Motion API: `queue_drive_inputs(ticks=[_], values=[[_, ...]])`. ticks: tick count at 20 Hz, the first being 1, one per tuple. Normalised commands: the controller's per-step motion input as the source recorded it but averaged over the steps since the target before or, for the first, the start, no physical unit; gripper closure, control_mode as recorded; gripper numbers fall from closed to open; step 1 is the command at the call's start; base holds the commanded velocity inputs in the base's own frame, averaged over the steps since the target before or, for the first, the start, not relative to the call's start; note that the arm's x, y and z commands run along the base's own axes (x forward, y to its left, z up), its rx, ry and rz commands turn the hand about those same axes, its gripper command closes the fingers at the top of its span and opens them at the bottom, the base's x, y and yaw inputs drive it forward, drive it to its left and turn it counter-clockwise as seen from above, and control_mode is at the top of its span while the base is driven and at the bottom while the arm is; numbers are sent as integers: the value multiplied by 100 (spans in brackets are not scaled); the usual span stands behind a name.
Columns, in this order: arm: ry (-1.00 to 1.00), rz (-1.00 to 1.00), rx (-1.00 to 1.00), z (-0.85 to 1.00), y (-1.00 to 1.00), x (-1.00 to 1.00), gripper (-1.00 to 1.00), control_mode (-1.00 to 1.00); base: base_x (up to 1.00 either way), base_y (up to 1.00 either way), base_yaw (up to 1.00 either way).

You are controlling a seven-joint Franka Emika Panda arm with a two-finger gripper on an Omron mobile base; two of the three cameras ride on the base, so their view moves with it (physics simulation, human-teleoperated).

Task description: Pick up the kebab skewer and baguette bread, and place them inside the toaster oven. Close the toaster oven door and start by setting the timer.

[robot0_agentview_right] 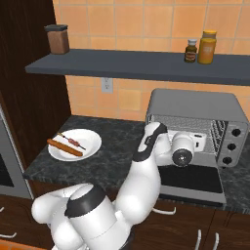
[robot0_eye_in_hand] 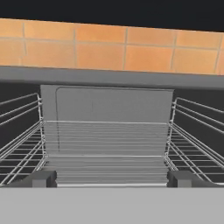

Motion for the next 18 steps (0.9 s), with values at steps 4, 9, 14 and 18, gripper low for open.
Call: queue_drive_inputs(ticks=[4, 9, 14, 18], values=[[3, 0, 0, -11, -3, 36, -100, -100, 0, 0, 0], [4, 0, 0, -8, -3, 26, -100, -100, 0, 0, 0], [5, 0, 0, -5, 0, 23, -100, -100, 0, 0, 0], [6, 0, 0, -11, 0, 15, -100, -100, 0, 0, 0]])
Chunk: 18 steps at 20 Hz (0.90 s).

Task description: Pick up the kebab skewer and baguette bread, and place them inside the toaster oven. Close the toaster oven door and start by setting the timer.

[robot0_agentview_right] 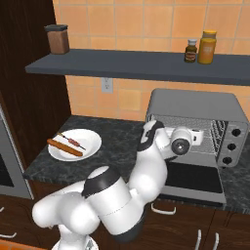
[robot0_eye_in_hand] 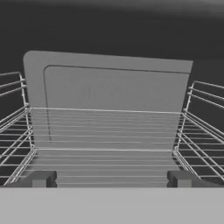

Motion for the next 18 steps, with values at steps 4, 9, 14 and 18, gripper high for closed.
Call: queue_drive_inputs(ticks=[4, 9, 14, 18], values=[[2, 0, 0, -28, 0, 6, -100, -100, 0, 0, 0], [0, 0, 0, -27, 0, 0, -100, -100, 0, 0, 0], [1, 0, 0, -34, 0, 0, -100, -100, 0, 0, 0], [6, 0, -1, -63, -1, -9, -100, -100, 0, 0, 0]])
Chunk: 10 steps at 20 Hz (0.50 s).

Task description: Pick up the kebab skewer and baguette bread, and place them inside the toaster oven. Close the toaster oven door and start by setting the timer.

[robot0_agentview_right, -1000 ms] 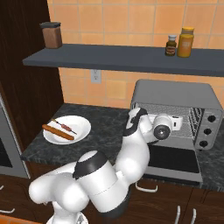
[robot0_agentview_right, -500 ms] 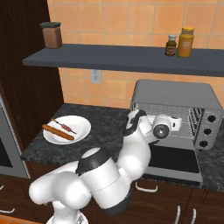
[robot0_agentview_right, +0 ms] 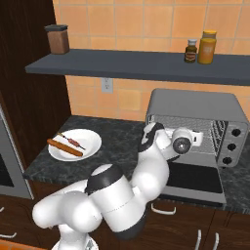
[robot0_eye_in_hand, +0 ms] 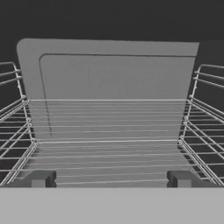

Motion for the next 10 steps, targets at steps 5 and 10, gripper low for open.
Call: queue_drive_inputs(ticks=[5, 10], values=[[7, 0, -10, -82, -7, -26, -100, -100, 0, 0, 0], [8, 0, -14, -89, -8, -51, -100, -100, 0, 0, 0]])
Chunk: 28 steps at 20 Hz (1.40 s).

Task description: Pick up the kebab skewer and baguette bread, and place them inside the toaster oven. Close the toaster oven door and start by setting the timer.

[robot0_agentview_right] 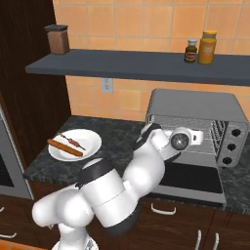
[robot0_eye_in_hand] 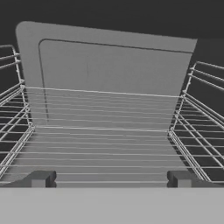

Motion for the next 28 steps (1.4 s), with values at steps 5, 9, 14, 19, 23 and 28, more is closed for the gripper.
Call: queue_drive_inputs(ticks=[5, 9, 14, 19, 23, 28], values=[[8, 0, -14, -88, -11, -78, -100, -100, 0, 0, 0], [10, 0, -14, -86, -7, -76, -100, -100, 0, 0, 0], [12, 0, -12, -82, -1, -76, -100, -100, 0, 0, 0], [11, 0, -9, -78, -4, -73, -100, -100, 0, 0, 0], [9, 0, -7, -76, -4, -77, -100, -100, 0, 0, 0], [6, 0, -4, -62, 0, -73, -100, -100, 0, 0, 0]])
